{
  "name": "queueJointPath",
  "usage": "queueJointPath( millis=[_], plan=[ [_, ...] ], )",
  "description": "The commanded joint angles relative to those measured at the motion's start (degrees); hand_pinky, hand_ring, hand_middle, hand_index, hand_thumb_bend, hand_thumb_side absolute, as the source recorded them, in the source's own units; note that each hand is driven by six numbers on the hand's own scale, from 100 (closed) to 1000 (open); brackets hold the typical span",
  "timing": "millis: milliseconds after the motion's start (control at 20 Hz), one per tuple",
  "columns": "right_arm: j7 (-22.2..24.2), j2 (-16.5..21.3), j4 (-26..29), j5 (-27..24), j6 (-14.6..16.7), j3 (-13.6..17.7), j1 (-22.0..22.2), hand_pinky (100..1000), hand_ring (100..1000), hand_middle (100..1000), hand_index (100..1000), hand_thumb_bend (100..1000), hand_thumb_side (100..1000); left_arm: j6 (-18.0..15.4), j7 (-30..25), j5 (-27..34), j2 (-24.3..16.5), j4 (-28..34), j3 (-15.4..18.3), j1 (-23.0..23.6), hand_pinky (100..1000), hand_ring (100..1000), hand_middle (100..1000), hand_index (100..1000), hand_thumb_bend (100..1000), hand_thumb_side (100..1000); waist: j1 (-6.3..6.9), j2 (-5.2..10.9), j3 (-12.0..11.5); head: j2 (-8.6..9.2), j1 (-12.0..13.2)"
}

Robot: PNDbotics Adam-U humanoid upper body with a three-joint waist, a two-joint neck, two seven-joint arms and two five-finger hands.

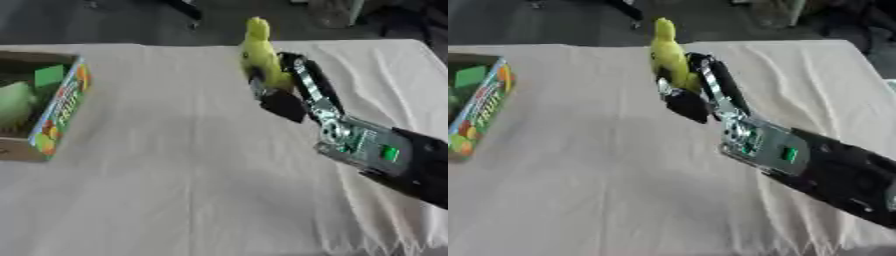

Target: Pick up the objects with one hand, pass them to the other hand, and then place them into the box on the other side of the table.

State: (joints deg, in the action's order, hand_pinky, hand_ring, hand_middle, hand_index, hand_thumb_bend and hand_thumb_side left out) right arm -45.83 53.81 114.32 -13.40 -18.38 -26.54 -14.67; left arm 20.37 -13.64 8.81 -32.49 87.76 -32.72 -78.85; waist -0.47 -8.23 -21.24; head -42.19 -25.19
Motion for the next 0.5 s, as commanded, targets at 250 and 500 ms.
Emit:
queueJointPath(
  millis=[250,500],
  plan=[
    [-5.9,2.5,0.3,0.6,-4.8,0.1,-0.8,608,477,412,508,100,427,-1.9,-3.3,-1.4,2.6,-2.0,-1.3,-3.6,846,786,745,827,100,644,0.25,1.29,-0.6,-0.15,-1.2],
    [-4.4,2.6,0.3,1.4,-4.8,-0.1,-1.0,608,477,411,507,100,425,-4.1,-6.5,-2.4,5.0,-3.3,-1.9,-5.0,845,788,746,827,100,580,0.21,1.45,-0.6,0.23,-1.1]
  ],
)
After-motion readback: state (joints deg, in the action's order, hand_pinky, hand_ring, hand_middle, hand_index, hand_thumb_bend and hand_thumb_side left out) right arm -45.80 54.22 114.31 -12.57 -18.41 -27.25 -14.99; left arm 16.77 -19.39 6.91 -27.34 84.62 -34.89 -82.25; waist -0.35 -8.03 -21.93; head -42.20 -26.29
